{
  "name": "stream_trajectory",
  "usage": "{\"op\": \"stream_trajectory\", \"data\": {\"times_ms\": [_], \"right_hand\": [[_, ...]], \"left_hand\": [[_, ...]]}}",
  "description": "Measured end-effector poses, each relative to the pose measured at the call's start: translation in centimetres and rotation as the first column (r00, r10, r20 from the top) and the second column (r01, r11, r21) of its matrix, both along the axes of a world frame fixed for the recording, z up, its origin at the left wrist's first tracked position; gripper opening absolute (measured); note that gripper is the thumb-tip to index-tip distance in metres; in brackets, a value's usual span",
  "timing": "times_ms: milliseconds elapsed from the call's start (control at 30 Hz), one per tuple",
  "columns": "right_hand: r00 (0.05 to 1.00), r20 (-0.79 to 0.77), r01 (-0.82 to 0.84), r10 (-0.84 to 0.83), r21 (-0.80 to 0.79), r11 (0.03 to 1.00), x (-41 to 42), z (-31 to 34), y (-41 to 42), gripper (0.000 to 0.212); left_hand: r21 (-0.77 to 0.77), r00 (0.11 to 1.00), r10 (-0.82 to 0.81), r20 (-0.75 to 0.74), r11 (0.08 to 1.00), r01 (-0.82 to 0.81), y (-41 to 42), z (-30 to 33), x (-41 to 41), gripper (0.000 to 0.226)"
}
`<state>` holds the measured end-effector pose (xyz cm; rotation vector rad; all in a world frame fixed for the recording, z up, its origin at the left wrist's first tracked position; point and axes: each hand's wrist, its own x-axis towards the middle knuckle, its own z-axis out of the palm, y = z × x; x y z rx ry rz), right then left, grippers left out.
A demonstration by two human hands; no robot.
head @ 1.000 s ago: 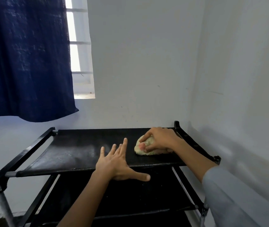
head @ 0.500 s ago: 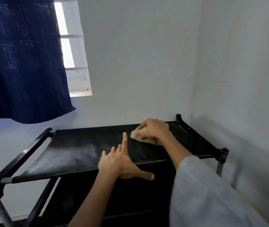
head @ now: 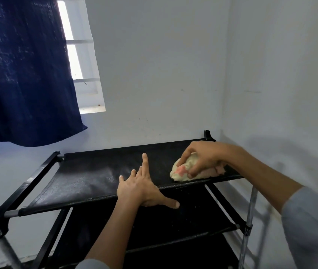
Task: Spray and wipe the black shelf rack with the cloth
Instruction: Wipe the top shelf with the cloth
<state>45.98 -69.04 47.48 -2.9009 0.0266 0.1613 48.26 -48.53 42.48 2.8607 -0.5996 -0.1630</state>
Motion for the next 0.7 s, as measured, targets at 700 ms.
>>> {"op": "stream_trajectory", "data": {"times_ms": [700], "right_hand": [[0.995, 0.097, 0.010, -0.003, -0.069, 0.998, -0.1, -0.4, 5.1, 0.044]], "left_hand": [[-0.068, 0.997, -0.024, 0.078, 0.997, 0.029, 0.3, -0.2, -0.4, 0.153]]}}
